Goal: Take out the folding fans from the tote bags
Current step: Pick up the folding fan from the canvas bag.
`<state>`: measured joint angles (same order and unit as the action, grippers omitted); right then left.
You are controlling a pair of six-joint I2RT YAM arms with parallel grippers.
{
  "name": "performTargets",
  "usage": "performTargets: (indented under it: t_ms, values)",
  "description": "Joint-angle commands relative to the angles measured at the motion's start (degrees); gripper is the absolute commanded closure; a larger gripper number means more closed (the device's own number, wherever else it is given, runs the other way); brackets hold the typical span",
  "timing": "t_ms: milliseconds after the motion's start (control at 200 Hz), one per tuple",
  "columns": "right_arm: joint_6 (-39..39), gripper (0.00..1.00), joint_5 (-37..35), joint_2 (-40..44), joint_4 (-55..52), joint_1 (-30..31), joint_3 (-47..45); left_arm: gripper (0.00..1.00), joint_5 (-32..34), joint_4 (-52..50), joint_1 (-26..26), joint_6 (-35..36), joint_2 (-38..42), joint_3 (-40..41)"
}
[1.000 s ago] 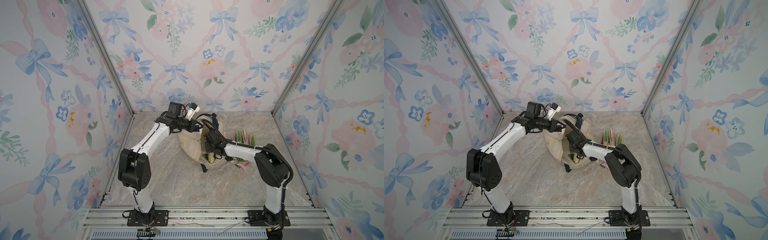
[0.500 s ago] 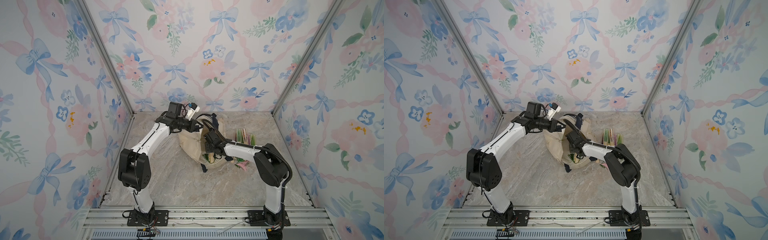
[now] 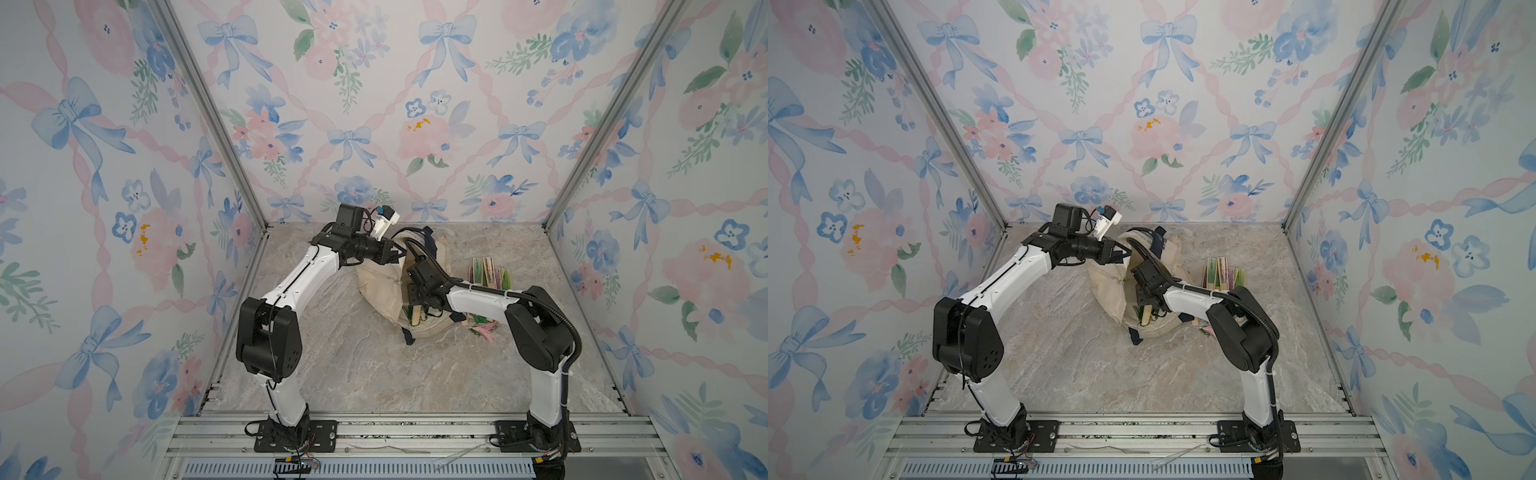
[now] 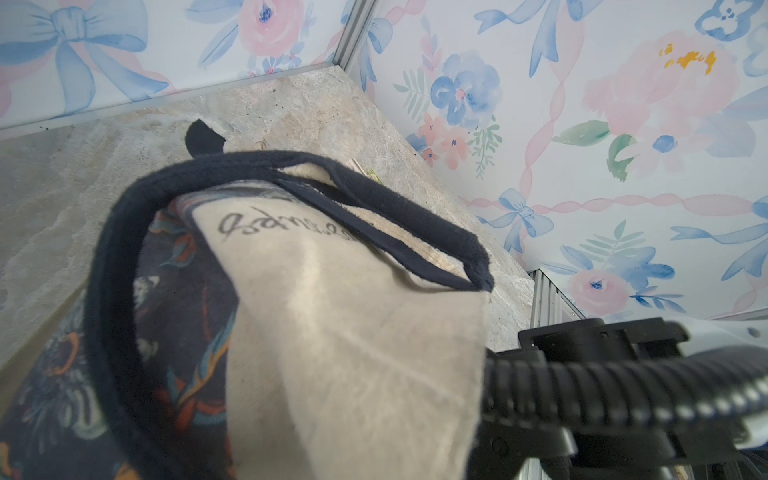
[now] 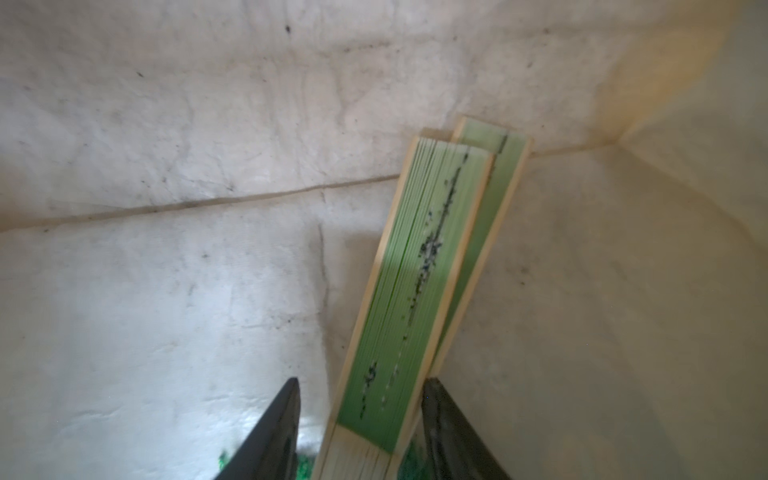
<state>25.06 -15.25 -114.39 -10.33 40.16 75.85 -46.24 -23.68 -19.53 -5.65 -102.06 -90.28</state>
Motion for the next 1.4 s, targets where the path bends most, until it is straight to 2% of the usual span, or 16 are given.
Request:
performTargets:
  t_ms: [0,195,455,720,910,1005,1160,1395]
  values:
    - [-1.66,0.52,3.28,-0.60,2.80,-0.18,-0.22,1.00,-2.46,1.53,-0.91,0.46,0.01,-1.07]
    - [-0.11,0.52,4.19,-1.09,3.13,-0.65,-0.12,1.00,-2.45,1.53,-1.02,0.45,0.02,-0.95]
    - [0.22,0.53,10.35,-1.73,8.19,-1.14,-1.08,1.00,-2.45,1.53,-1.13,0.55,-0.15,-1.10]
    - [1.64,0.53,11.40,-3.68,5.59,-1.55,0.50,1.00,-2.59,1.53,-1.16,0.55,-0.25,-1.20]
    - [2.59,0.53,9.40,-4.87,2.03,-1.76,1.92,1.00,-2.63,1.53,-1.15,0.55,-0.33,-1.34]
    - [1.76,0.53,10.91,-4.90,3.33,-1.88,1.50,1.00,-2.67,1.53,-1.20,0.55,-0.50,-1.56]
    - [-1.80,0.54,17.23,-4.98,6.27,-1.36,1.57,1.00,-2.81,1.53,-1.27,0.38,-1.01,-1.96]
    - [-4.20,0.54,20.58,-4.55,9.97,0.80,1.04,1.00,-2.89,1.53,-1.42,0.29,-1.39,-2.42]
